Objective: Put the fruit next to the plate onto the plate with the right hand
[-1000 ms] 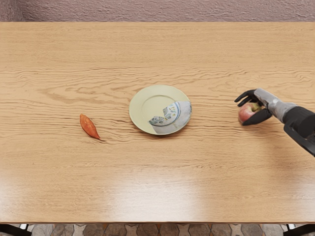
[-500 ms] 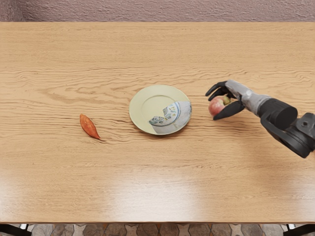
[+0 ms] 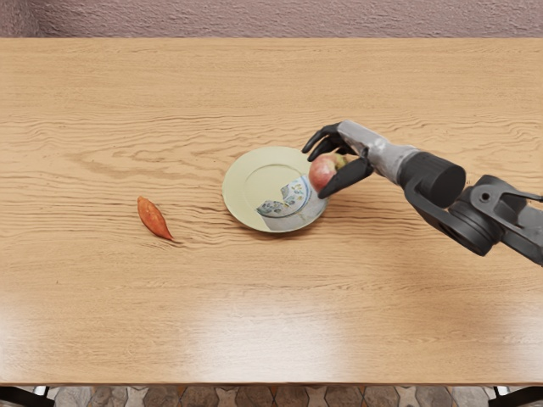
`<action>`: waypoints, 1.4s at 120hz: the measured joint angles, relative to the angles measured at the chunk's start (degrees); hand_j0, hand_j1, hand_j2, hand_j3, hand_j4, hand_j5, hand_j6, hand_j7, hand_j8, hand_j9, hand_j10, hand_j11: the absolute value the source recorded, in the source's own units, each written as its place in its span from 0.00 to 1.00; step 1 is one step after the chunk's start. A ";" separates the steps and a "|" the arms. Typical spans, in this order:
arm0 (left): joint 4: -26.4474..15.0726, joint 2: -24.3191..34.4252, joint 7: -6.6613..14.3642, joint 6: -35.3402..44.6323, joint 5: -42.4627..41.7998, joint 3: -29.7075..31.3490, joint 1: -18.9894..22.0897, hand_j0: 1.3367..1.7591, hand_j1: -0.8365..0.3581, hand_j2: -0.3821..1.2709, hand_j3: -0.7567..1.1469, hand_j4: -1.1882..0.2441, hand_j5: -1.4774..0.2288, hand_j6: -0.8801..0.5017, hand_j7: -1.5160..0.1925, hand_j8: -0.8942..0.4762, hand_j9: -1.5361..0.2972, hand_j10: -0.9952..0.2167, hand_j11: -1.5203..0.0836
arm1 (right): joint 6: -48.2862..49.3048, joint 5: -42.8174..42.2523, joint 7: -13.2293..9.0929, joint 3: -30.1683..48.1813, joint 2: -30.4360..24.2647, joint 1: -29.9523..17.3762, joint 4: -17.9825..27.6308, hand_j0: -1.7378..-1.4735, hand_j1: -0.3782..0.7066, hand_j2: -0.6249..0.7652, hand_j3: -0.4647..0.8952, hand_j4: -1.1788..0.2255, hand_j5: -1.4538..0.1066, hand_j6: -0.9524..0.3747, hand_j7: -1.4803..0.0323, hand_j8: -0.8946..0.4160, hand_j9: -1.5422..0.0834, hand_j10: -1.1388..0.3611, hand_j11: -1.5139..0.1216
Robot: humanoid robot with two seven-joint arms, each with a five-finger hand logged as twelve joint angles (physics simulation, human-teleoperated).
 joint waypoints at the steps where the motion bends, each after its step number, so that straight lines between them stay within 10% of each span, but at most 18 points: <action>1: 0.00 0.00 0.00 0.00 0.00 0.00 0.00 0.76 0.99 0.23 0.40 0.83 0.87 0.64 0.89 0.65 0.84 0.82 0.95 | 0.00 0.00 -0.01 0.00 0.19 0.04 0.00 0.31 0.51 0.65 0.34 0.43 0.42 0.27 0.47 0.38 0.47 0.51 0.46; 143: 0.00 0.00 0.00 0.00 0.00 0.00 0.00 0.76 0.99 0.23 0.40 0.83 0.87 0.64 0.89 0.65 0.84 0.82 0.95 | -0.63 -0.49 -0.44 -2.55 14.18 0.11 -8.04 0.32 0.49 0.52 0.34 0.41 0.41 0.27 0.45 0.43 0.45 0.56 0.43; 168: -0.01 0.00 0.00 0.00 0.00 0.00 0.00 0.76 0.99 0.23 0.40 0.83 0.87 0.64 0.89 0.65 0.84 0.82 0.95 | -0.97 -0.24 -0.35 -1.00 13.48 0.07 -8.85 0.31 0.27 0.47 0.34 0.63 0.68 0.50 0.73 0.54 0.71 0.65 0.69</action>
